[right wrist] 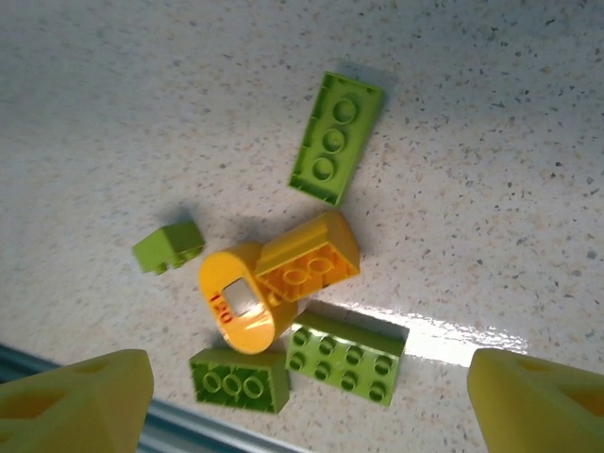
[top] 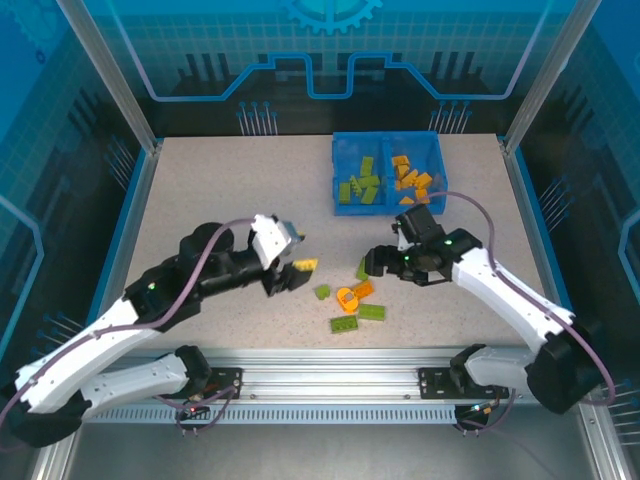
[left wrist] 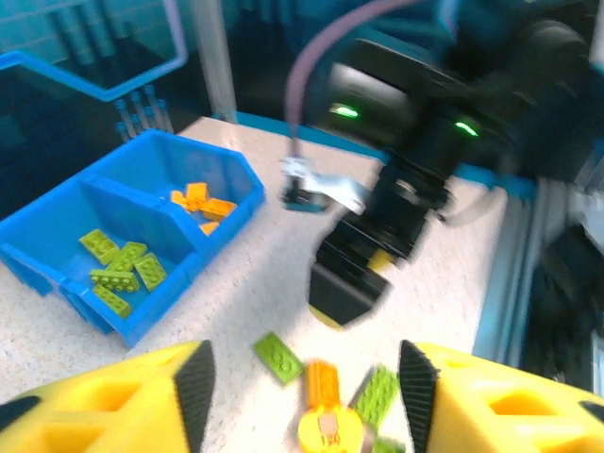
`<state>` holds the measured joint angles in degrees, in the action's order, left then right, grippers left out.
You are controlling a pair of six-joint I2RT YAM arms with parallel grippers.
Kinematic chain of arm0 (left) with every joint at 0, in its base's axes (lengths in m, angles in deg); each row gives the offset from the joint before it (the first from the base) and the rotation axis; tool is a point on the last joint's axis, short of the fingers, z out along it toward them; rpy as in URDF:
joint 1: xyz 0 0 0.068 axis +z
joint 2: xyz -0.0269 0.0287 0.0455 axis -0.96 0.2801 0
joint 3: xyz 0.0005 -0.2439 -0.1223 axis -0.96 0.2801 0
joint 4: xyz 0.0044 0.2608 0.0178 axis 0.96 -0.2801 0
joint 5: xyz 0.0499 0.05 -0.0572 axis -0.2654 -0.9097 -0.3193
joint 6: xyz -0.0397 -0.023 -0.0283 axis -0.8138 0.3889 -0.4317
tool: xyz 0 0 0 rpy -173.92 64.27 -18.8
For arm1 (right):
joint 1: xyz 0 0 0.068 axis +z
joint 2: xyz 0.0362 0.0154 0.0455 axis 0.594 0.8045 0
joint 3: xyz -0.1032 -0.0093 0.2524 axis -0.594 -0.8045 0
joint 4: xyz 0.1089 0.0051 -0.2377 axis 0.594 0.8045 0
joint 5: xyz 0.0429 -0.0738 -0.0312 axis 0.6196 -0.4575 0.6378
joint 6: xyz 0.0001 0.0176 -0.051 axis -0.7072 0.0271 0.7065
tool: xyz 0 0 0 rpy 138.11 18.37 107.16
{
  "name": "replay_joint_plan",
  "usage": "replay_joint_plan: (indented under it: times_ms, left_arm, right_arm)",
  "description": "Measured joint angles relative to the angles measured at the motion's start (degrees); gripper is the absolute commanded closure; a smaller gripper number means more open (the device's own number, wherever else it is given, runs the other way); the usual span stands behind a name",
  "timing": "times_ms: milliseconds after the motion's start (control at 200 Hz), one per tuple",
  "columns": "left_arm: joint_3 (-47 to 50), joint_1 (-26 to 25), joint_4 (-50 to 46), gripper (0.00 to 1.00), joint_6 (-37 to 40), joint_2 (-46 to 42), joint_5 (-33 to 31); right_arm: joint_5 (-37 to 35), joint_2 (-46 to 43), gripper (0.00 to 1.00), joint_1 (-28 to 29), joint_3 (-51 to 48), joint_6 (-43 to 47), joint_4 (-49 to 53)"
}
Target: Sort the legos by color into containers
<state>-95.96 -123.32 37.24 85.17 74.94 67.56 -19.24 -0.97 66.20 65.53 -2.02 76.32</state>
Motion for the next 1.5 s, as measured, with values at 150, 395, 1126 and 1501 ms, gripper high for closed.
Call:
replay_joint_plan:
  times_ms: [150,395,1126,1501]
  left_arm:
    - [6.8,0.0,-5.79,0.26,12.94,-6.64,5.33]
    - [15.52,0.0,-7.54,0.05,24.52,-9.25,8.04]
    - [18.45,0.0,-8.31,0.01,29.64,-12.15,8.11]
    - [20.83,1.42,-4.46,0.01,28.48,-16.26,6.08]
  right_arm:
    - [-3.21,9.27,0.18,2.34,2.4,-2.49,-1.55]
    - [-8.76,24.48,0.28,5.29,10.82,-4.11,-2.6]
    - [-18.29,31.34,0.68,7.32,15.91,-5.53,-1.81]
    - [-33.38,27.04,0.7,5.27,33.66,11.96,-5.95]
